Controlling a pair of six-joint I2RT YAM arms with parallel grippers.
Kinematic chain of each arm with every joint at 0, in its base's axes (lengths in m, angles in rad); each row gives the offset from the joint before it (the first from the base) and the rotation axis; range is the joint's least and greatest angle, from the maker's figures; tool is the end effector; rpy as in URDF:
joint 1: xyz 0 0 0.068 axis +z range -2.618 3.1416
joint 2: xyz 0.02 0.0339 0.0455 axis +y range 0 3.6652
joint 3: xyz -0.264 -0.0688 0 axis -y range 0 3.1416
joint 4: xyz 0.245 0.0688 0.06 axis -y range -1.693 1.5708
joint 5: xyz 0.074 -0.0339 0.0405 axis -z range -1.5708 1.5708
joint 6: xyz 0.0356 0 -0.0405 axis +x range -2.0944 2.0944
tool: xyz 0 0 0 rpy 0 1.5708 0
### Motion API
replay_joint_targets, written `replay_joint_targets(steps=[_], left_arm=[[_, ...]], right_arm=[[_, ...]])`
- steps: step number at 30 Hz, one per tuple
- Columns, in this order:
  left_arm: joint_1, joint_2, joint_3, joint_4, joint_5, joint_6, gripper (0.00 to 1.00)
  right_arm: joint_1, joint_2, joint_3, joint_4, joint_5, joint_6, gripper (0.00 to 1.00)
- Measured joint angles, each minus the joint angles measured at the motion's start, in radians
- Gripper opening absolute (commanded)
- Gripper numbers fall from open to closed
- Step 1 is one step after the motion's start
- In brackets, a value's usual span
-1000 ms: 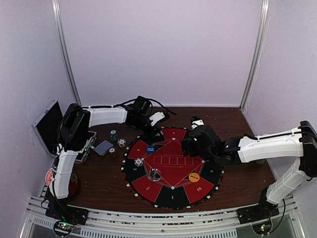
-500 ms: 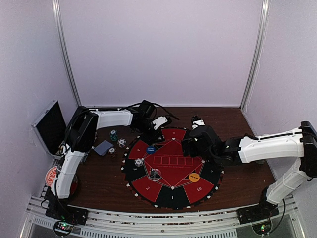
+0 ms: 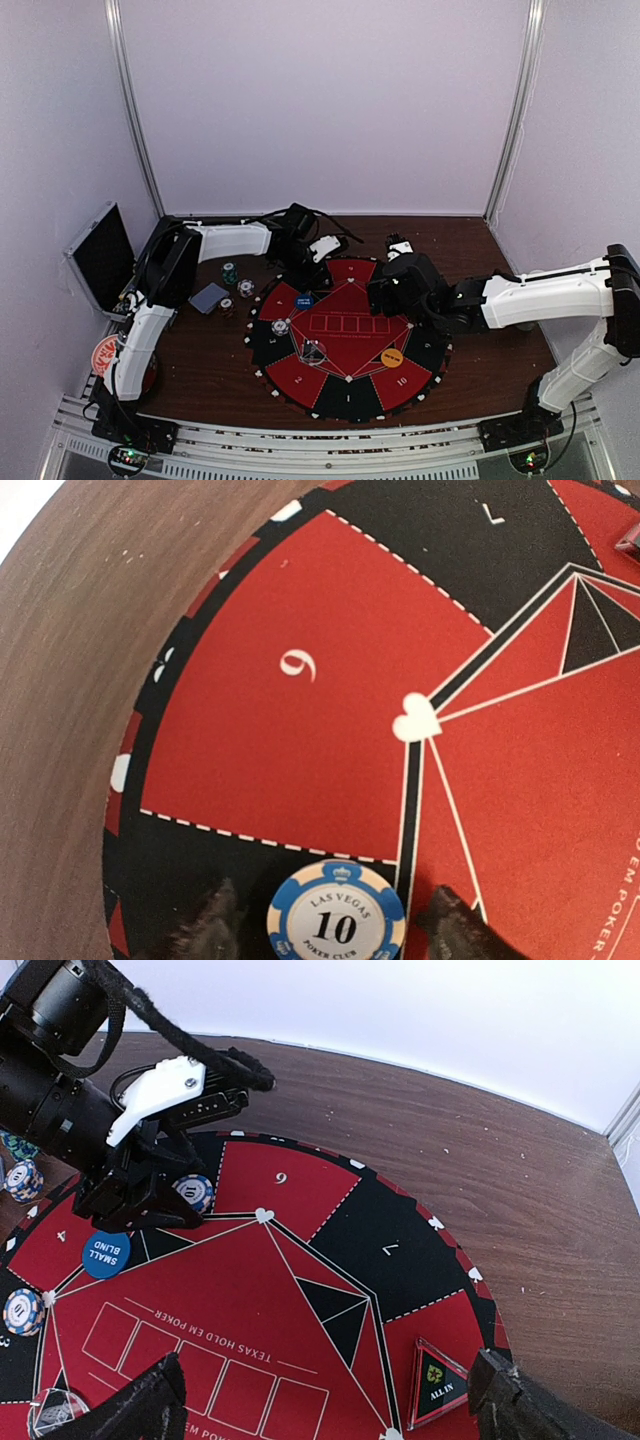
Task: Distribute texas hold em gaming equipment
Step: Place the poker chips pile at the small blind area.
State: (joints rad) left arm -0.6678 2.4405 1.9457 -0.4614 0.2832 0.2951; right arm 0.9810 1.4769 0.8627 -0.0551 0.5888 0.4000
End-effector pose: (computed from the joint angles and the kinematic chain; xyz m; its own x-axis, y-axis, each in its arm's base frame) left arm 0.4086 -0.3349 0.1319 -0.4040 0.6743 -0.6181 0.8765 0.4787 -0.0507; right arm 0.1896 0.2477 0.2199 -0.4926 -0.1538 -0.8565 -0.2790 0.9602 -0.0120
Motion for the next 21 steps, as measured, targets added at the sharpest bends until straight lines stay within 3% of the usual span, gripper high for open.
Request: replay_joint_targets(steps=[12, 21], left_arm=[[-0.002, -0.065, -0.026, -0.012, -0.038, 0.003, 0.97], [0.036, -0.326, -0.134, -0.001, -0.055, 0.018, 0.98]], right_arm=[[0.000, 0.000, 0.000, 0.000, 0.000, 0.000, 0.99], [0.000, -0.013, -0.005, 0.000, 0.000, 0.000, 0.99]])
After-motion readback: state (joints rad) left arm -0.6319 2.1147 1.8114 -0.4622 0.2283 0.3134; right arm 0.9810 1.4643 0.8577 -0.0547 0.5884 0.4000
